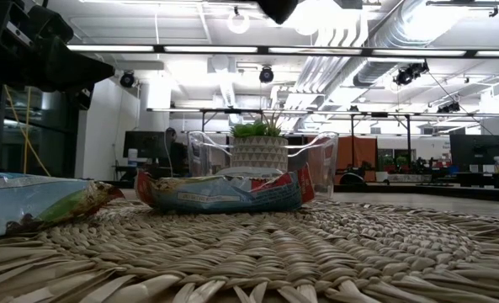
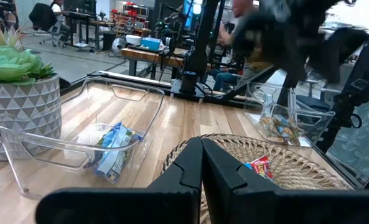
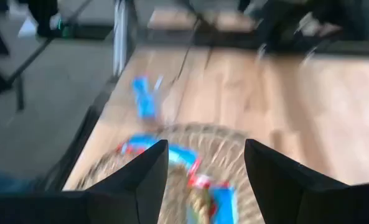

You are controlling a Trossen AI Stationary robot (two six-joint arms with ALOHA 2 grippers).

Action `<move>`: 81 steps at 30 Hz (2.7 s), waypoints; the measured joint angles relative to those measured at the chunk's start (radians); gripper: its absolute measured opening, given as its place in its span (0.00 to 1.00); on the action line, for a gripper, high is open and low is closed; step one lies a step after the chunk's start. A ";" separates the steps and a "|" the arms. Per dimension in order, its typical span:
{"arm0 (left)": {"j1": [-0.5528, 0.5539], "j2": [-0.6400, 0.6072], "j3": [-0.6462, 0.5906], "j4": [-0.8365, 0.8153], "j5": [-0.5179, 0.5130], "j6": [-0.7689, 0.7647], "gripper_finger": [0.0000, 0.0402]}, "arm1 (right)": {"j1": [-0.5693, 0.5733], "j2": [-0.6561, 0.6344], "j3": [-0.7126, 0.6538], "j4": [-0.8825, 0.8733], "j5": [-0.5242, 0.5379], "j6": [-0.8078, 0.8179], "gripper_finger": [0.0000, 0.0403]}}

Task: Pick and place Granola Bars by type
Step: Put the red granola bar into the bottom left transparent bin

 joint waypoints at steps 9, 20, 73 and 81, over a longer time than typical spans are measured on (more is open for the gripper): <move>0.000 0.000 0.000 0.000 0.000 0.000 0.00 | -0.002 0.143 0.015 -0.044 -0.099 0.000 0.48; 0.000 0.000 0.000 0.000 0.000 0.000 0.00 | 0.021 0.238 0.015 -0.075 0.014 -0.103 0.48; 0.000 0.000 0.000 0.000 0.000 0.000 0.00 | 0.047 0.375 0.004 -0.094 0.031 -0.006 0.44; 0.000 0.000 0.000 0.000 0.000 0.000 0.00 | 0.058 0.375 0.004 -0.098 0.035 -0.007 0.27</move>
